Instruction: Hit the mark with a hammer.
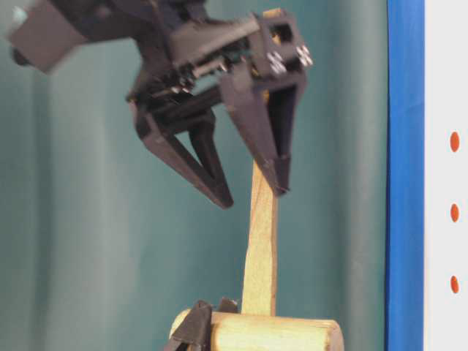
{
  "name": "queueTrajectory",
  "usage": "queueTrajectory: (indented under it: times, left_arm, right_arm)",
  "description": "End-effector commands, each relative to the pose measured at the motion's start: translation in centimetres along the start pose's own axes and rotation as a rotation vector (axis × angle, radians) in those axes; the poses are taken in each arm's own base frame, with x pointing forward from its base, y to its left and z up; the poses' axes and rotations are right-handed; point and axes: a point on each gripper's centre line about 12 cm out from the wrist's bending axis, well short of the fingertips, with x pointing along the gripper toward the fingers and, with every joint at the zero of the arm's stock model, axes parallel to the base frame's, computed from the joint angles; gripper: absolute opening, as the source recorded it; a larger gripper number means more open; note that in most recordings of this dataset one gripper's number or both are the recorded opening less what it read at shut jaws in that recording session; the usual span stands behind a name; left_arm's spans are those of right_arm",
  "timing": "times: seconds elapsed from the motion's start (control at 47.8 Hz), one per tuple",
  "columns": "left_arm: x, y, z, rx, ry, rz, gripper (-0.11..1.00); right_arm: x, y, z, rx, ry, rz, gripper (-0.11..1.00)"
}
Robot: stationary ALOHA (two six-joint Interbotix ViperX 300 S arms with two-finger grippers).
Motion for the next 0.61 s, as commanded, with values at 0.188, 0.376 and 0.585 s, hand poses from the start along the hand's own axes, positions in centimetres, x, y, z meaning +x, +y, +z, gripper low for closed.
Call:
queueTrajectory:
  times: [0.188, 0.376, 0.585]
  left_arm:
    - [-0.1, -0.7, 0.1, 0.278, 0.034, -0.015, 0.46]
    - [-0.1, -1.2, -0.2, 0.394, 0.044, -0.038, 0.46]
    - [-0.2, -1.6, -0.4, 0.405, 0.049, -0.051, 0.46]
  right_arm:
    - [-1.4, -0.7, 2.3, 0.147, -0.010, 0.019, 0.93]
    - [-1.4, -0.5, 2.0, 0.216, 0.014, 0.039, 0.93]
    - [-0.9, -0.3, 1.7, 0.280, 0.038, 0.052, 0.93]
